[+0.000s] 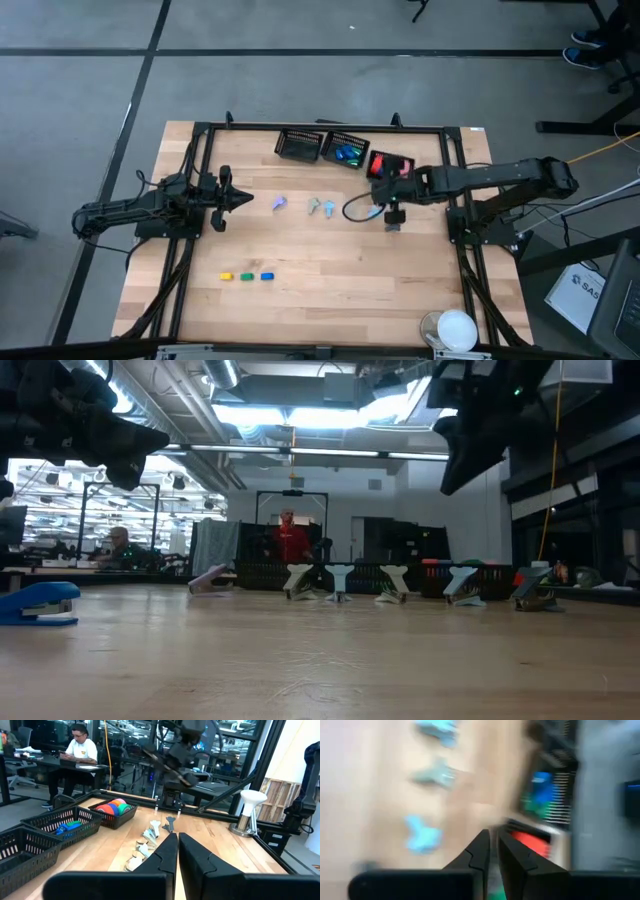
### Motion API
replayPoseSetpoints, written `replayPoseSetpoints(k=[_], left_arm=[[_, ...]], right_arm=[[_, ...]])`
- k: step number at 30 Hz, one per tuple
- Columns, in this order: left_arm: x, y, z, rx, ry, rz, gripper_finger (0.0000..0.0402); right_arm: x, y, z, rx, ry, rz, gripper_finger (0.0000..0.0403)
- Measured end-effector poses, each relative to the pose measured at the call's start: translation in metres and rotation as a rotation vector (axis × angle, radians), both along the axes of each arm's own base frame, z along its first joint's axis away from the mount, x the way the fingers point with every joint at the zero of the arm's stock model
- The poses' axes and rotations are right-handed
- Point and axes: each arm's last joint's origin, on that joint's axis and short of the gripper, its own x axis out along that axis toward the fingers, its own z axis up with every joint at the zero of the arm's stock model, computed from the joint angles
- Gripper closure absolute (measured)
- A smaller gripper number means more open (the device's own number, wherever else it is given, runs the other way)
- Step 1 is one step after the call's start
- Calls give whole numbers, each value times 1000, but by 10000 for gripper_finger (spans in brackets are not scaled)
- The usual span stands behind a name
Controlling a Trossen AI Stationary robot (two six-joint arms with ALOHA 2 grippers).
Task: Pick and place Stapler, Stapler remover, tape
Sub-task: Put the yellow stapler into the middle black bin
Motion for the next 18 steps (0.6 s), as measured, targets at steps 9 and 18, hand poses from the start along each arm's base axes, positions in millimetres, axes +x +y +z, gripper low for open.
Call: replayPoseSetpoints(k=[9, 18], left_arm=[[0, 0, 0, 0, 0, 0, 389], [0, 0, 0, 0, 0, 0, 390]], right_arm=[[-2, 20, -3, 366, -52, -155, 363], [-10, 37, -17, 456, -9, -197, 363]])
